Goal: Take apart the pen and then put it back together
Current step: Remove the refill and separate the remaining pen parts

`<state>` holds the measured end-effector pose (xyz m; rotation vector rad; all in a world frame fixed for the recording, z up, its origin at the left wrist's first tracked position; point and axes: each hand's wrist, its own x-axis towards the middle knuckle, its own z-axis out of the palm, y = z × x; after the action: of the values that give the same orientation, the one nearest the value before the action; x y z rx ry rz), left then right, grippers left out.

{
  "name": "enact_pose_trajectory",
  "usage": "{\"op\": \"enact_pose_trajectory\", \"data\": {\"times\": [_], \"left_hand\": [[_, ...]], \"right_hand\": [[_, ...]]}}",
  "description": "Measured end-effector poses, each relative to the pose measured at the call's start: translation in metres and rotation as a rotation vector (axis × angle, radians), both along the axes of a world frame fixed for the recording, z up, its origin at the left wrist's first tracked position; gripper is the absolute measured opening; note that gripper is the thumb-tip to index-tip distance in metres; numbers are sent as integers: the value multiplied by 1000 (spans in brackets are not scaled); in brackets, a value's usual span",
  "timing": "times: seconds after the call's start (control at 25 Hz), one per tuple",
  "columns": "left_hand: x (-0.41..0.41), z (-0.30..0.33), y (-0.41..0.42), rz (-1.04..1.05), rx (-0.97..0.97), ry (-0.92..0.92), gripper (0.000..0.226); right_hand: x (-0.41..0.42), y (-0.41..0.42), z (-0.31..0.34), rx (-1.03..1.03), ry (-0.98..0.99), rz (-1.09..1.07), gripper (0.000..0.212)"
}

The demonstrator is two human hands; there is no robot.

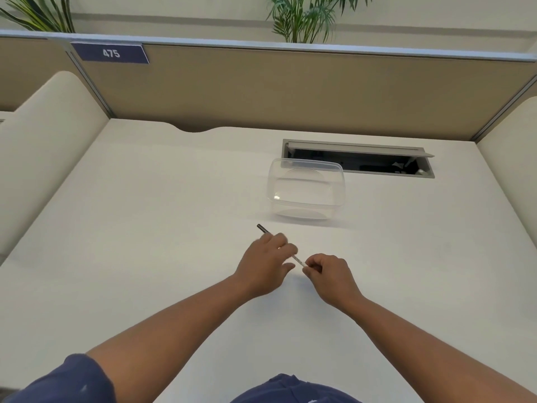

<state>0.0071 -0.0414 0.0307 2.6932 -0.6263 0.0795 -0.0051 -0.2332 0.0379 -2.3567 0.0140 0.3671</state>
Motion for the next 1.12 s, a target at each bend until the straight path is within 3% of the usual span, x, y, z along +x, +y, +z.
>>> {"op": "enact_pose_trajectory", "data": {"times": [0.08, 0.16, 0.24, 0.76, 1.12], "left_hand": [[2, -8, 3, -127, 153, -132, 41], [3, -3, 3, -191, 237, -143, 36], [1, 2, 2, -215, 277, -96, 44], [-15, 10, 5, -145, 129, -13, 47], [-8, 20, 15, -113, 138, 72, 45]], "right_hand": [[-3, 1, 4, -40, -39, 57, 12], [-4, 0, 8, -73, -72, 115, 13], [-6, -4, 11, -97, -81, 163, 11], [-22, -11, 27, -33, -66, 187, 12], [-12, -23, 30, -323, -157, 314, 21]]}}
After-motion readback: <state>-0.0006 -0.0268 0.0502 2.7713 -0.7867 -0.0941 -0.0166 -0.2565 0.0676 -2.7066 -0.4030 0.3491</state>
